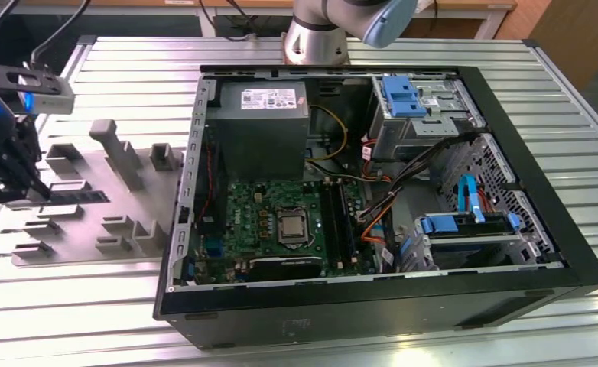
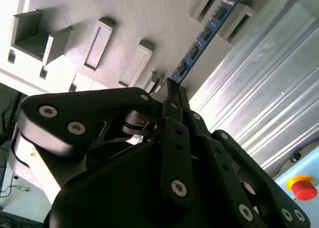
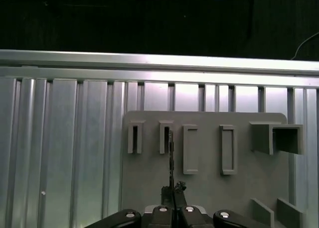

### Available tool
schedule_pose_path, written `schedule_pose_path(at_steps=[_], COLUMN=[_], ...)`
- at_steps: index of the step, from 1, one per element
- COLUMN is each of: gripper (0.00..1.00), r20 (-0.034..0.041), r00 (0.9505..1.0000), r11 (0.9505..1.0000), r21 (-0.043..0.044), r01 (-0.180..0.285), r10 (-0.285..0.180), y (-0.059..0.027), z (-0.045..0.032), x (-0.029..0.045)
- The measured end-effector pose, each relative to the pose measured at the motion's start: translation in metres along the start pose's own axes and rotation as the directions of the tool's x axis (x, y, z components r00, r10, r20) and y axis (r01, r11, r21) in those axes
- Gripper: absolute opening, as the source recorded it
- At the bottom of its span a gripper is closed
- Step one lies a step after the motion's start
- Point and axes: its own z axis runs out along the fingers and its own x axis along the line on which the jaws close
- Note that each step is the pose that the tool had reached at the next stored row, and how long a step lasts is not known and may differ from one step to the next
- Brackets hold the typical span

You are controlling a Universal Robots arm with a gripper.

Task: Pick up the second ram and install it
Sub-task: 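Pick up the second ram and move it above second insertion slot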

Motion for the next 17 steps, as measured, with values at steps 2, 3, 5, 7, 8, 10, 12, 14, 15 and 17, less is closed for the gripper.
schedule_pose_path(at_steps=[2, 3, 5, 7, 8, 10, 12, 14, 15, 17], gripper=[0.12, 0.12, 0.12, 0.12, 0.12, 0.12, 0.12, 0.12, 0.12, 0.12], r20=[-0.0001, -0.0001, -0.0001, 0.0, -0.0001, -0.0001, -0.0001, -0.0001, 0.0, 0.0], r00=[1.0, 1.0, 1.0, 1.0, 1.0, 1.0, 1.0, 1.0, 1.0, 1.0], r11=[1.0, 1.0, 1.0, 1.0, 1.0, 1.0, 1.0, 1.0, 1.0, 1.0], r21=[-0.0001, 0.0, 0.0, 0.0001, 0.0, 0.0, 0.0001, 0.0001, 0.0003, 0.0003], r01=[0.0, 0.0, 0.0, 0.0, 0.0, 0.0, 0.0, 0.0, 0.0, 0.0], r10=[0.0, 0.0, 0.0, 0.0, 0.0, 0.0, 0.0, 0.0, 0.0, 0.0], y=[0.0004, 0.0005, 0.0009, 0.0013, 0.0015, 0.0018, 0.0022, 0.0025, 0.0026, 0.0029], z=[-0.0077, -0.0117, -0.0199, -0.028, -0.0325, -0.0407, -0.0477, -0.0543, -0.0575, -0.0635], x=[-0.0005, -0.0007, -0.0011, -0.0015, -0.0018, -0.0021, -0.0025, -0.0028, -0.003, -0.0033])
